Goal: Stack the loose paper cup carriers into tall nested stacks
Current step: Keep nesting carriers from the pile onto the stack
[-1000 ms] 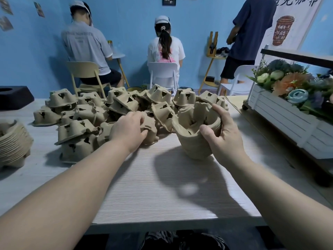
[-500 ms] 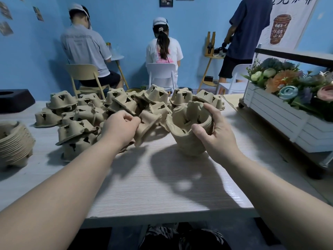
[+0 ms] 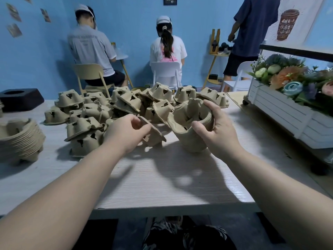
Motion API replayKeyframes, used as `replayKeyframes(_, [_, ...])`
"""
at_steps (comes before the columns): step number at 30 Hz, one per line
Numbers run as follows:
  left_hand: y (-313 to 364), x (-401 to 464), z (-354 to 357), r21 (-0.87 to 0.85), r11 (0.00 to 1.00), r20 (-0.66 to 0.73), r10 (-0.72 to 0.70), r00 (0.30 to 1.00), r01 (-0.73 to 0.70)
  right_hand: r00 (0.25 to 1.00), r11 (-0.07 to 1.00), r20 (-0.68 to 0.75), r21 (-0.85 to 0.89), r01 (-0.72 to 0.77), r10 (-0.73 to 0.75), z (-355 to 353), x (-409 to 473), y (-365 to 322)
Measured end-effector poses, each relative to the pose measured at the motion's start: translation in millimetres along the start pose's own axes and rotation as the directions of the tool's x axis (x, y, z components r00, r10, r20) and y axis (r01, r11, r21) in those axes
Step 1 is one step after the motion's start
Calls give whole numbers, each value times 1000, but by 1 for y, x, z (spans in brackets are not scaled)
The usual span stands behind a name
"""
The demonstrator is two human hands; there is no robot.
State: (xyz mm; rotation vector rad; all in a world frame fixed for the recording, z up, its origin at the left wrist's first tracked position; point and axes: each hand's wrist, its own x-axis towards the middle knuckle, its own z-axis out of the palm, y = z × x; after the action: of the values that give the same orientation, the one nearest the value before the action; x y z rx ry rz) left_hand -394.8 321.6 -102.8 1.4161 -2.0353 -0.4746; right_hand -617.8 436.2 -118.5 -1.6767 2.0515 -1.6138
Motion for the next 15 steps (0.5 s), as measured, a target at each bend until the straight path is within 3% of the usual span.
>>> replayKeyframes(3, [1, 0, 1, 110, 994, -23, -8, 1000, 11, 1000, 1000, 6, -6, 3, -3, -1, 0, -1])
replayKeyframes(7, [-6, 1, 2, 95, 992, -74, 89, 993, -82, 1000, 1000, 12, -11, 4, -3, -2, 0, 0])
replayKeyframes(11, [-5, -2, 4, 85, 945, 102, 307, 946, -316, 1000, 1000, 3, -3, 10, -10, -3, 1, 1])
replayKeyframes(15, [-3, -8, 8, 52, 910, 158, 400, 903, -412, 1000, 1000, -4, -4, 11, -11, -3, 0, 0])
